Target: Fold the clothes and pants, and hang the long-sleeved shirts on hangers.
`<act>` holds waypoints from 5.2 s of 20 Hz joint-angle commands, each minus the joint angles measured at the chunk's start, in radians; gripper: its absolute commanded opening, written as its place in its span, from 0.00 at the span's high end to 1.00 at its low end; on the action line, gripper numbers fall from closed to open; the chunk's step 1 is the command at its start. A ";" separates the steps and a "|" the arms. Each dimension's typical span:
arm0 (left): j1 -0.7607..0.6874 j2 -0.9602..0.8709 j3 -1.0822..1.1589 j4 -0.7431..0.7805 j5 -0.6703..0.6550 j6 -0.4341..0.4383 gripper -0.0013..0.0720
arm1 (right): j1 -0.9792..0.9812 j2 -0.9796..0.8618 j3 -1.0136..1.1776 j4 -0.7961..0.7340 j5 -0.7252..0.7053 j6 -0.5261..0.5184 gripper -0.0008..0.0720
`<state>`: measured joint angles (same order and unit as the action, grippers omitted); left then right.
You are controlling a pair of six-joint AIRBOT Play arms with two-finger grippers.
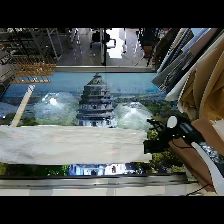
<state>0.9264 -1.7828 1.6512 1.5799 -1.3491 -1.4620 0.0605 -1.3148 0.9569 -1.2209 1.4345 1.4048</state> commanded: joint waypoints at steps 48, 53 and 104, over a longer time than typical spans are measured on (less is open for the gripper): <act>-0.535 0.471 -0.336 -0.547 -0.112 0.257 0.97 | 0.811 -0.531 0.634 0.210 -0.663 0.330 0.66; -0.513 0.460 -0.339 -0.503 -0.113 0.257 0.97 | 0.702 -0.510 0.775 -0.013 -0.390 0.330 0.35; -0.800 0.336 -0.607 -0.447 0.245 0.235 0.97 | 0.523 -0.075 0.692 -0.159 -0.172 0.470 0.97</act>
<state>0.1276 -1.4235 1.0393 1.1152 -1.1305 -1.2243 0.4068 -1.3319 1.6306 -1.4025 1.3941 1.7683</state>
